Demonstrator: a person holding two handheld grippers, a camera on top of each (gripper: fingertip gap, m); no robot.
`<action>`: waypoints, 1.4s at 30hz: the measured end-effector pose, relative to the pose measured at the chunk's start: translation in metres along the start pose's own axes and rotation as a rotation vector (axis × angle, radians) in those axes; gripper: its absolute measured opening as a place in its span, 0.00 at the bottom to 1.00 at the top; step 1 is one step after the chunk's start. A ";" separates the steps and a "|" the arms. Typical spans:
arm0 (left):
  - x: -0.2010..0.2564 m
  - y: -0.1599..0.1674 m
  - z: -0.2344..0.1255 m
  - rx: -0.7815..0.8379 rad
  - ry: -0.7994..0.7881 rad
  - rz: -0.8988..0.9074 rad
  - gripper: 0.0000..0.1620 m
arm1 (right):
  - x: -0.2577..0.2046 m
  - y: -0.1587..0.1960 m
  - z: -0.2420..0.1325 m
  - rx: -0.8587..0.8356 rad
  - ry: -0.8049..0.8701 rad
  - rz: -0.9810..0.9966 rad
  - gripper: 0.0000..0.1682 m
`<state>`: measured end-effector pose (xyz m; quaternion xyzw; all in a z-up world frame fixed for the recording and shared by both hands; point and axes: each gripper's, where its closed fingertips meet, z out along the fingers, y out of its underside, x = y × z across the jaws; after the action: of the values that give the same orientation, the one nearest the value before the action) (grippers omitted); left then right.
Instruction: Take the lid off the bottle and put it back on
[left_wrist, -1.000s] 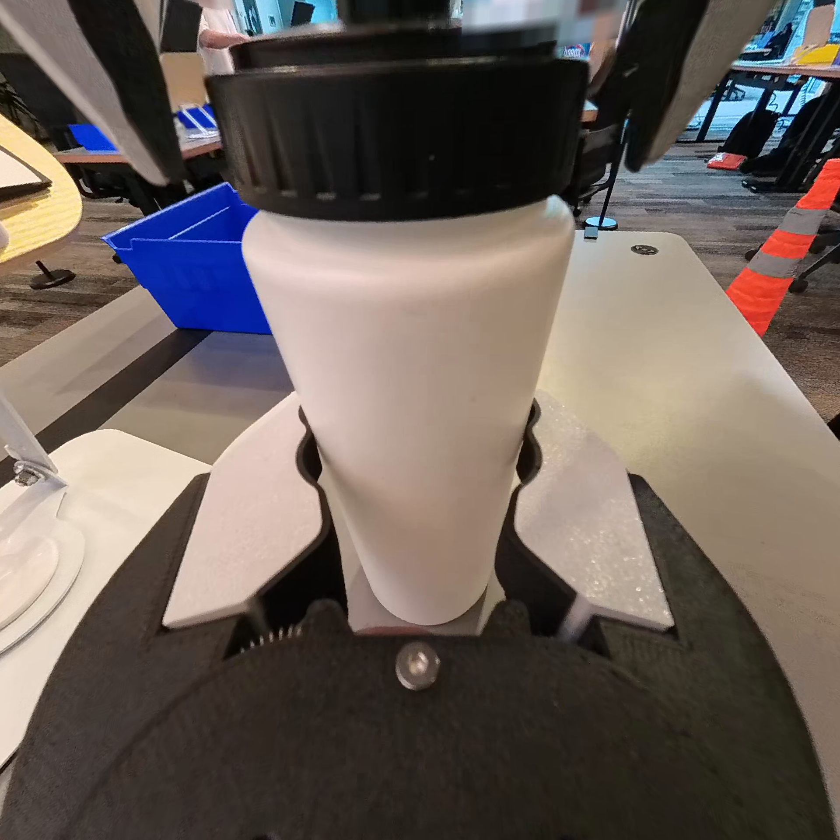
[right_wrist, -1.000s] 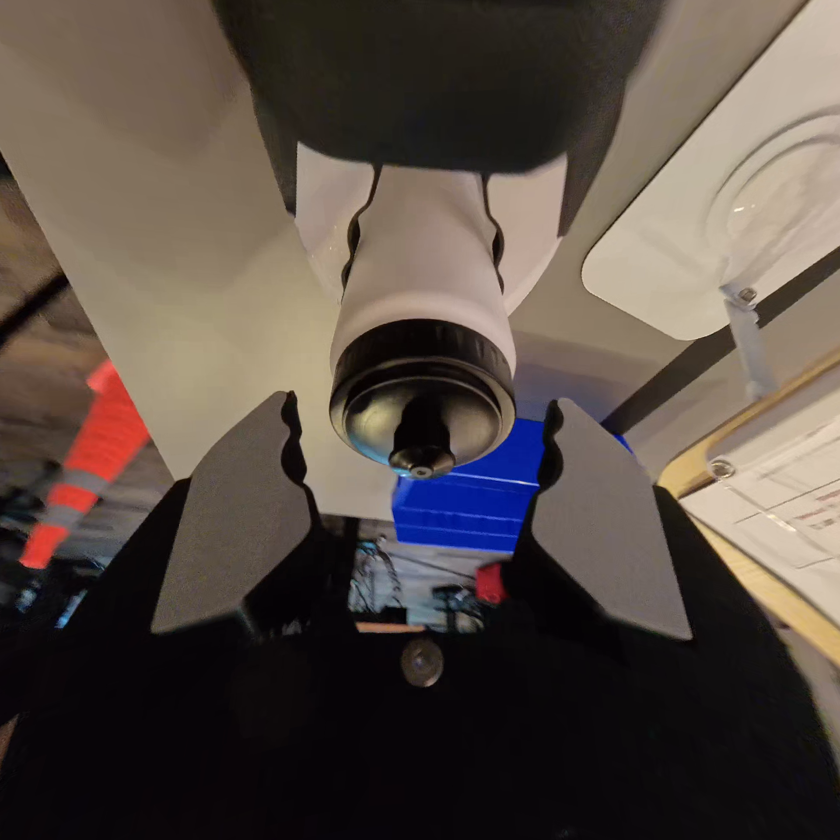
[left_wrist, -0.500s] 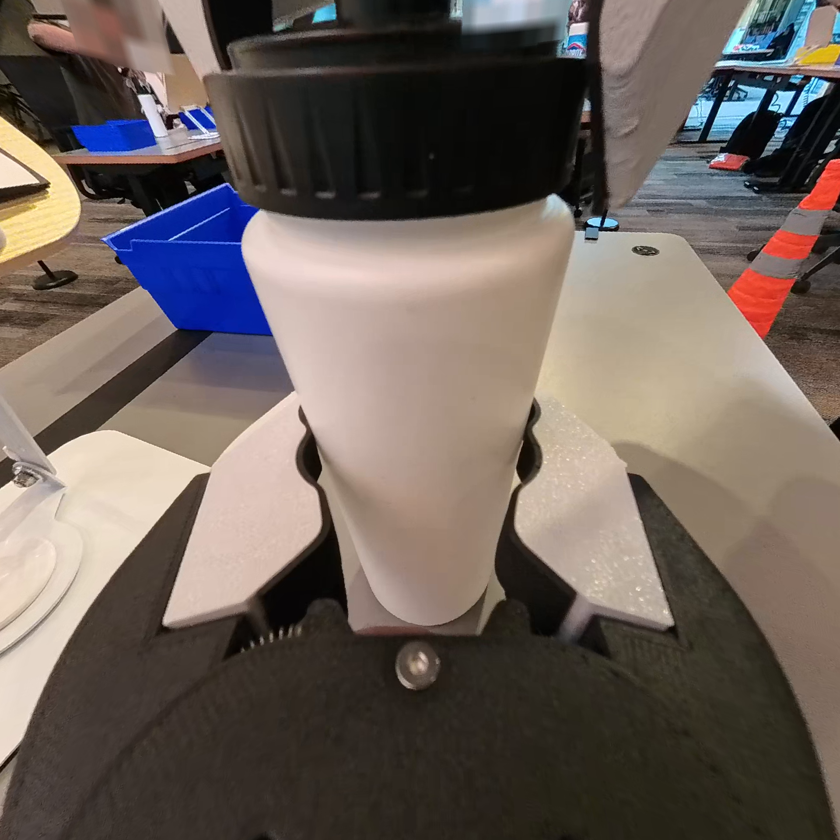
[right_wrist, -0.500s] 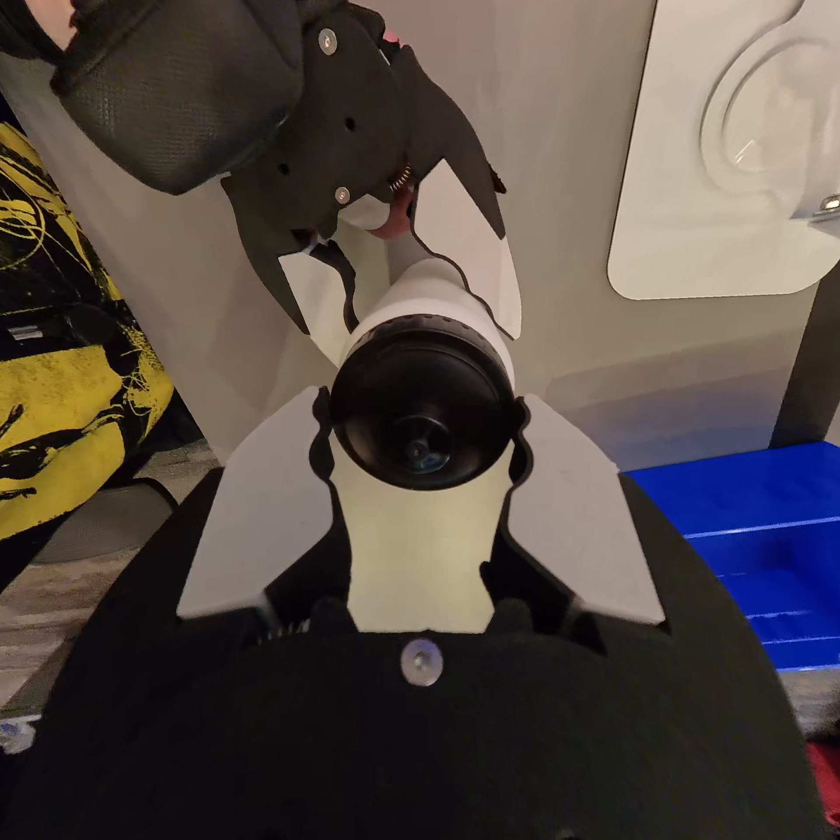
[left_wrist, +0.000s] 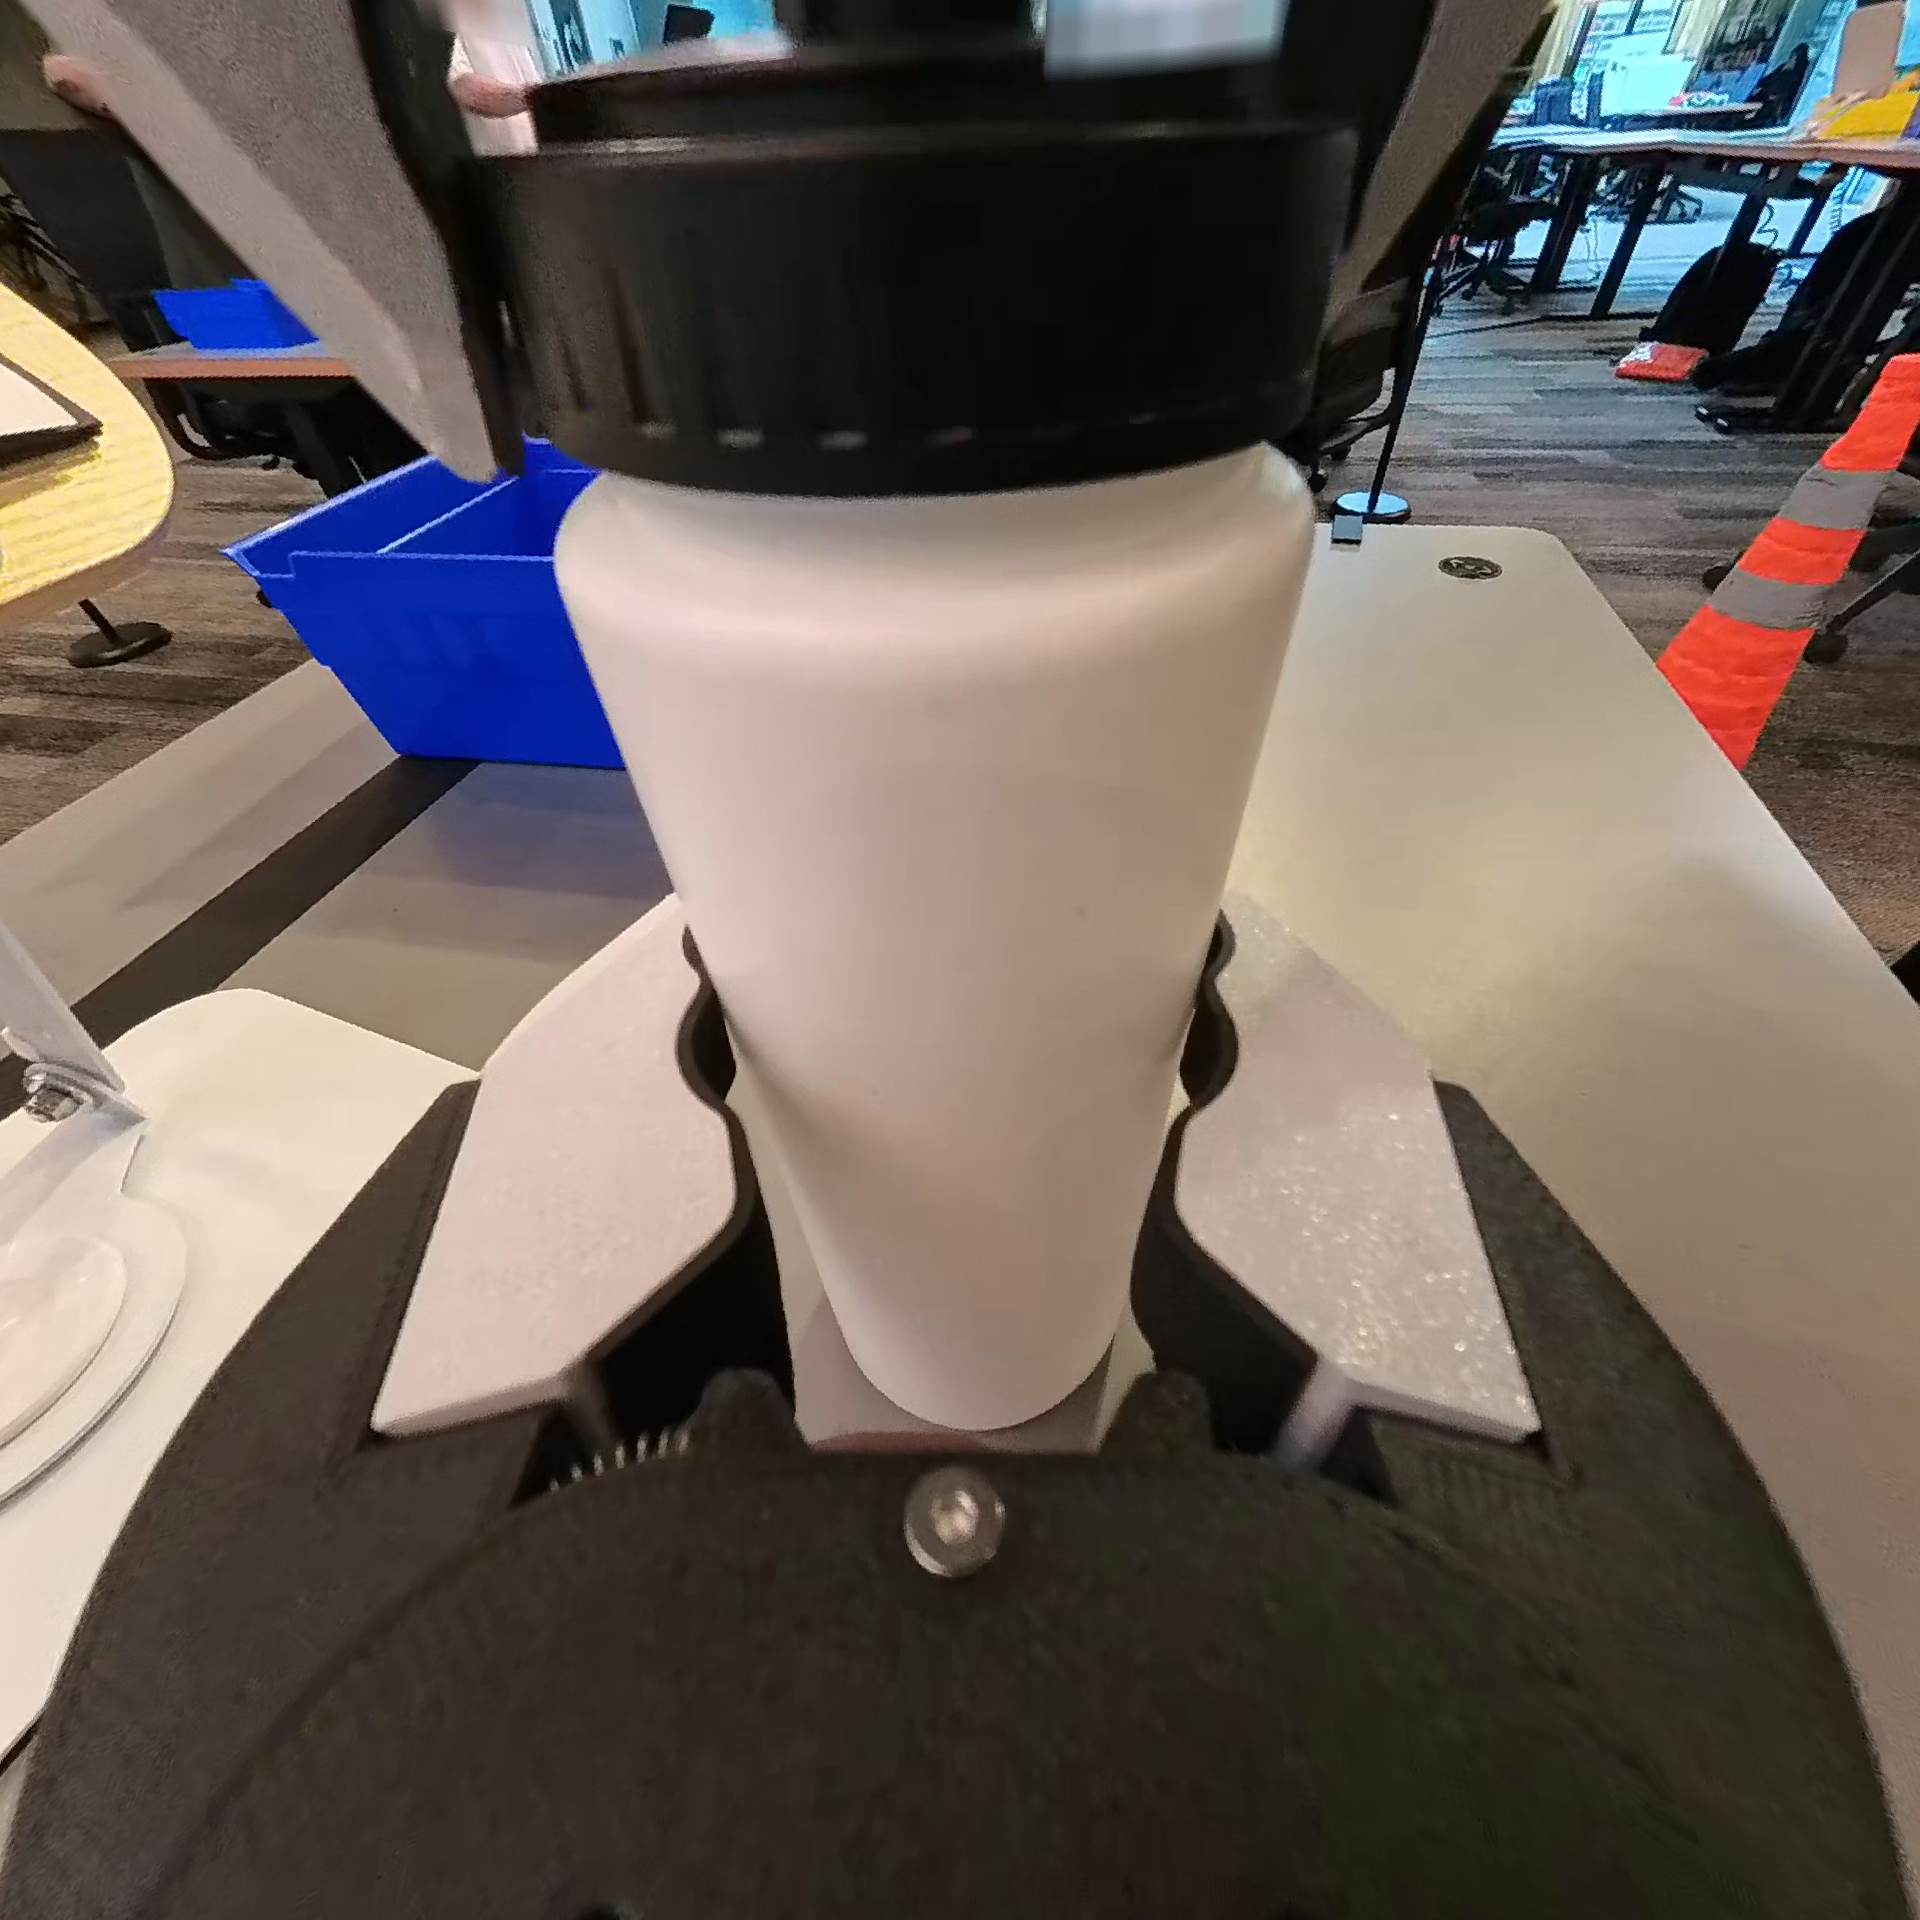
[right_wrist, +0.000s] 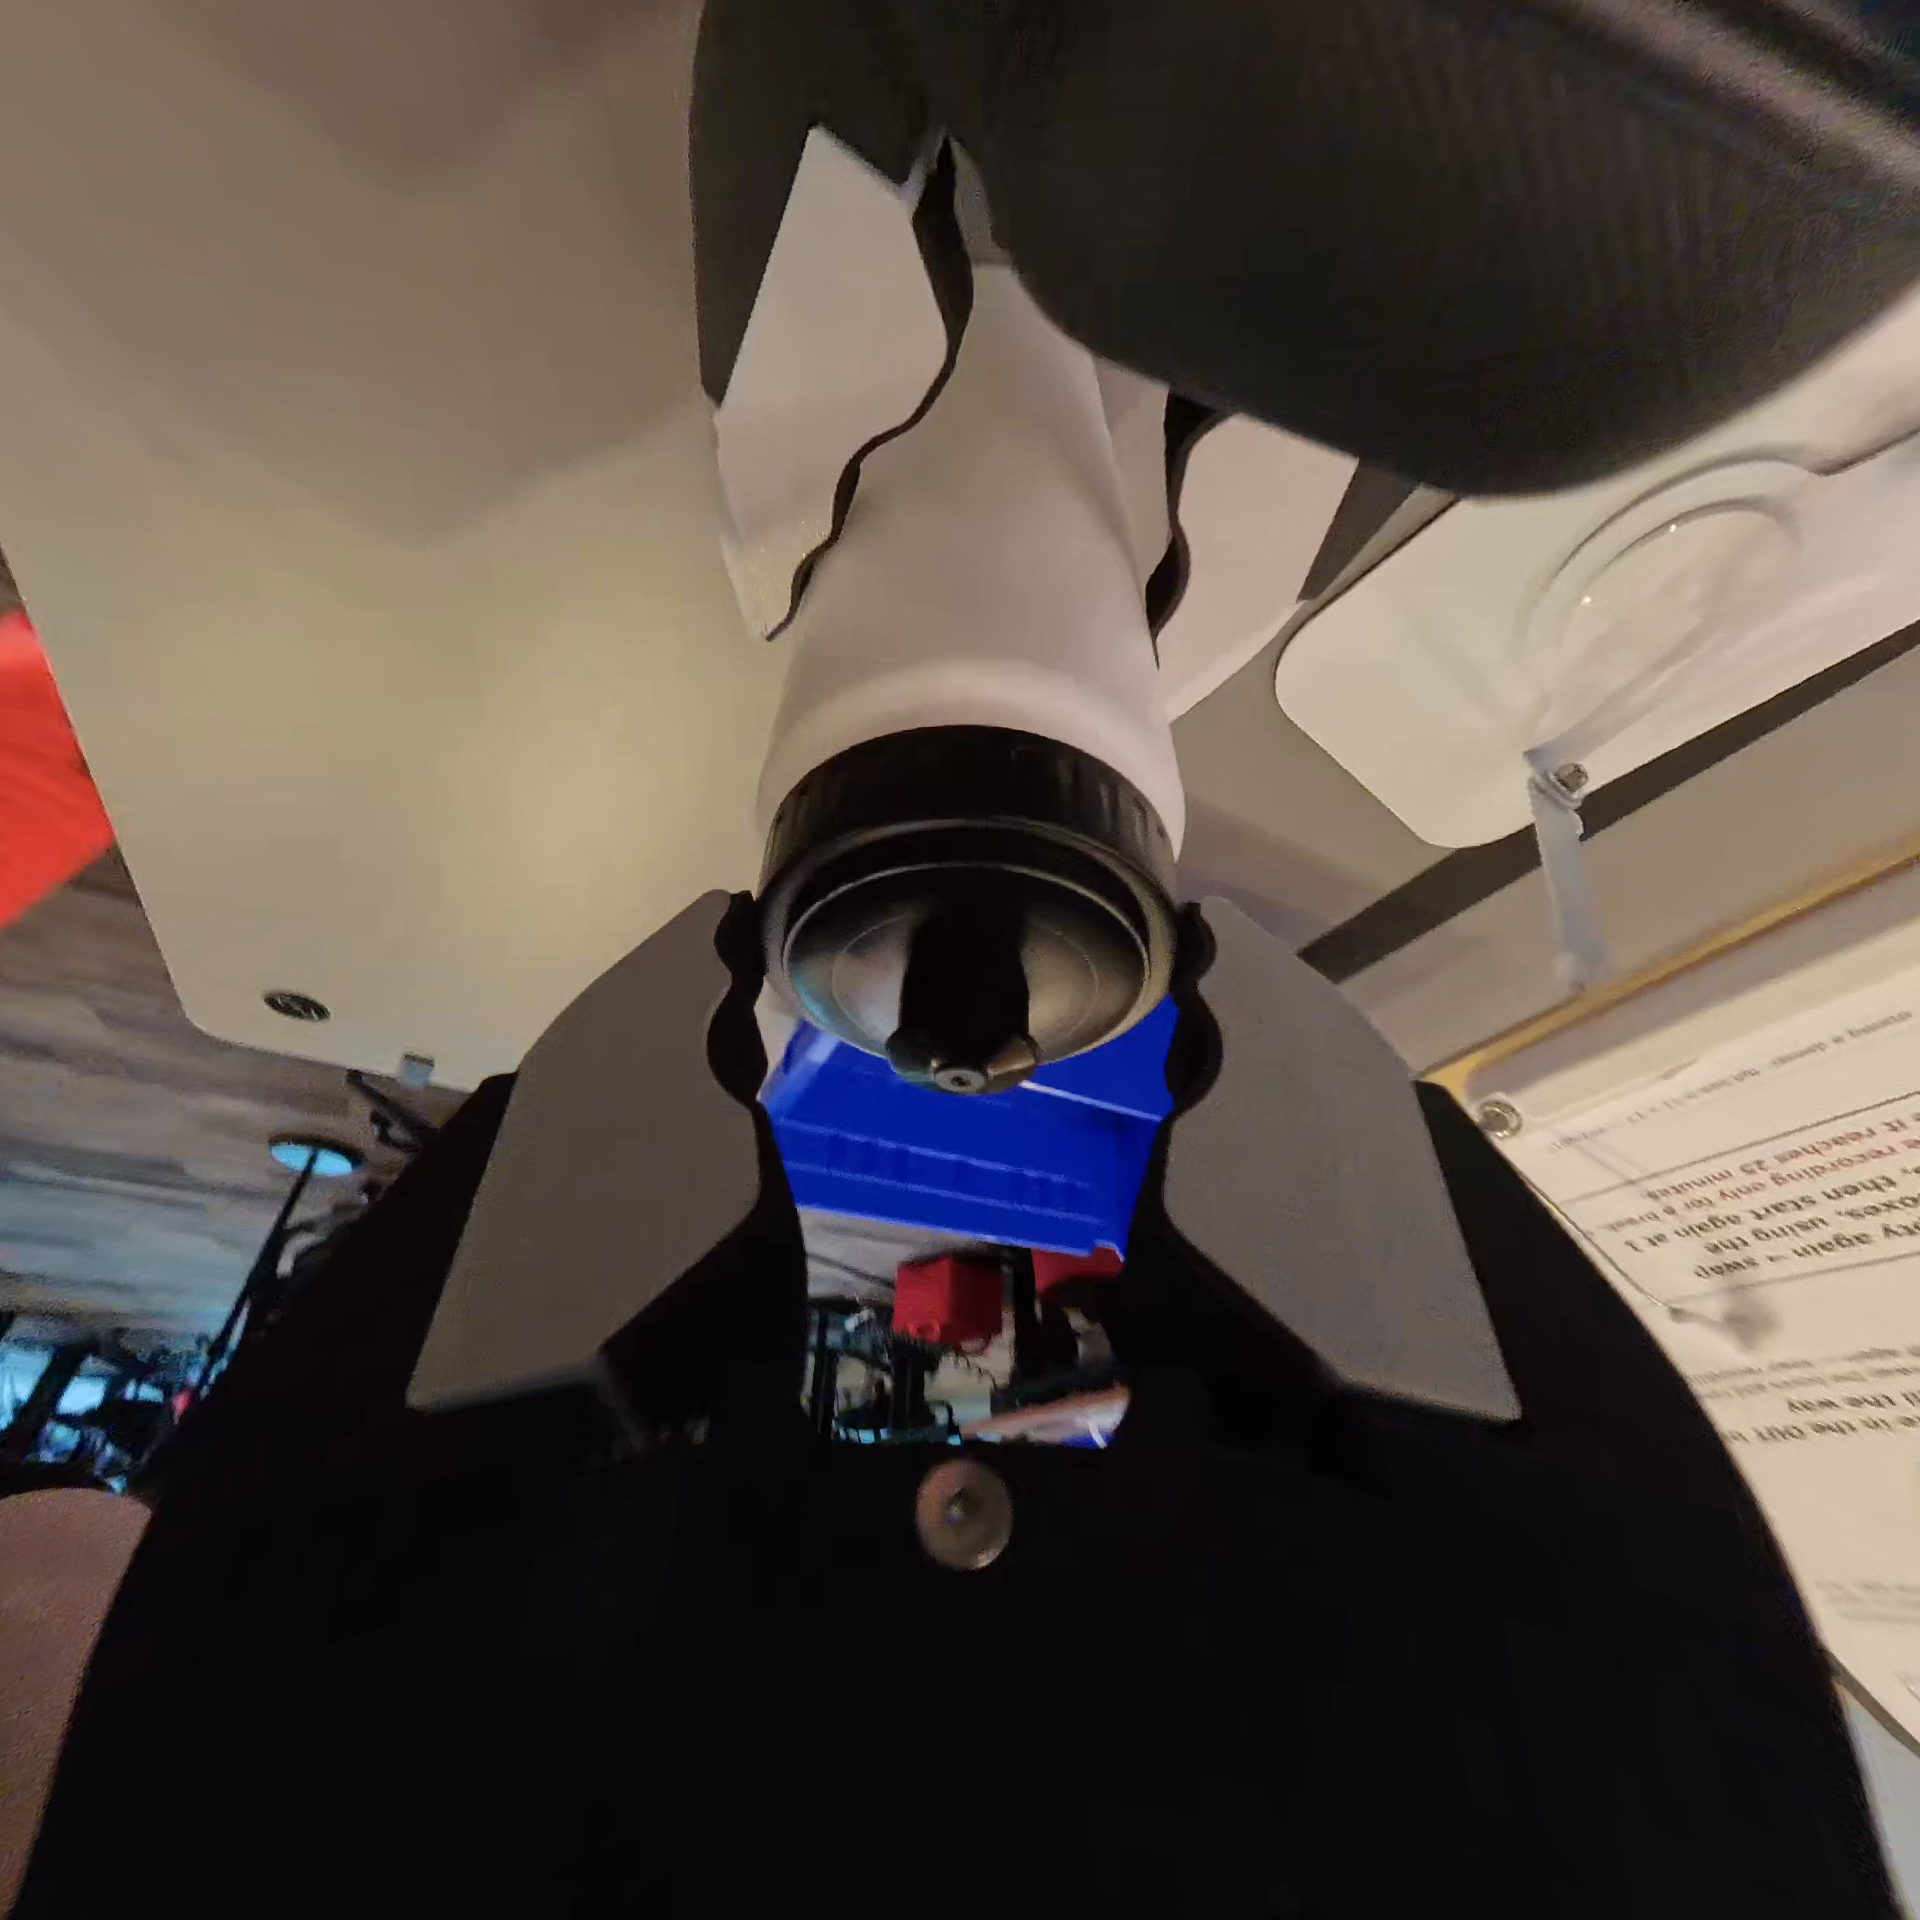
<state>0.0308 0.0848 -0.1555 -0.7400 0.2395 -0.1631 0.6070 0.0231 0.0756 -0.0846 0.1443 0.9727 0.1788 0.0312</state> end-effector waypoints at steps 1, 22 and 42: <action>0.000 0.000 0.000 0.001 0.001 0.000 0.53 | 0.000 0.001 0.000 -0.023 0.003 -0.007 0.46; 0.000 0.000 0.000 0.005 0.004 -0.004 0.53 | -0.003 -0.013 0.000 0.420 -0.161 0.583 0.46; -0.001 0.000 -0.001 0.007 0.006 -0.010 0.53 | 0.006 -0.001 0.001 0.048 -0.037 0.143 0.56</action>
<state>0.0292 0.0844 -0.1556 -0.7386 0.2368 -0.1693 0.6080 0.0175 0.0769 -0.0861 0.2174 0.9632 0.1542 0.0330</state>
